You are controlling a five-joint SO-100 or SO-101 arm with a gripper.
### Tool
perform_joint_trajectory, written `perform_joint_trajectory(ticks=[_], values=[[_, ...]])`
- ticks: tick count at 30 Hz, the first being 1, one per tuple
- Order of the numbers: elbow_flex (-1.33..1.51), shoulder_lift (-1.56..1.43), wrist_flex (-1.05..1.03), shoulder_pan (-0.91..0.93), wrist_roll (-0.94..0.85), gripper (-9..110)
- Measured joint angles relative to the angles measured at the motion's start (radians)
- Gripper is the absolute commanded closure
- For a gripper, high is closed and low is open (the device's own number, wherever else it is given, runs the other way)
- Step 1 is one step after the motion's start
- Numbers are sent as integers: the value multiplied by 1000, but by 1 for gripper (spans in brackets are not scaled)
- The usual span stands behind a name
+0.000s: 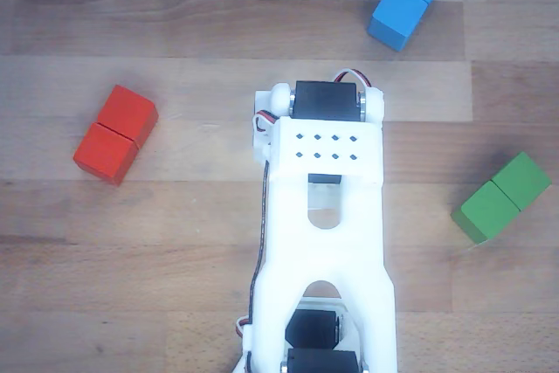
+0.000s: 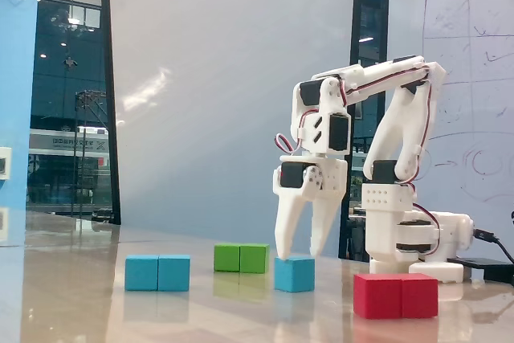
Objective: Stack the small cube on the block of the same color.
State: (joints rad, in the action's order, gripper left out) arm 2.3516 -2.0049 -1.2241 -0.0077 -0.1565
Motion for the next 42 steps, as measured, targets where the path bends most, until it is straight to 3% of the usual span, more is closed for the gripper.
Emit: perform_joint_trajectory(ticks=[30,37,42], values=[[-3,178,153,9,0,80],[-3,178,153,9,0,92],[-3,178,153,9,0,92]])
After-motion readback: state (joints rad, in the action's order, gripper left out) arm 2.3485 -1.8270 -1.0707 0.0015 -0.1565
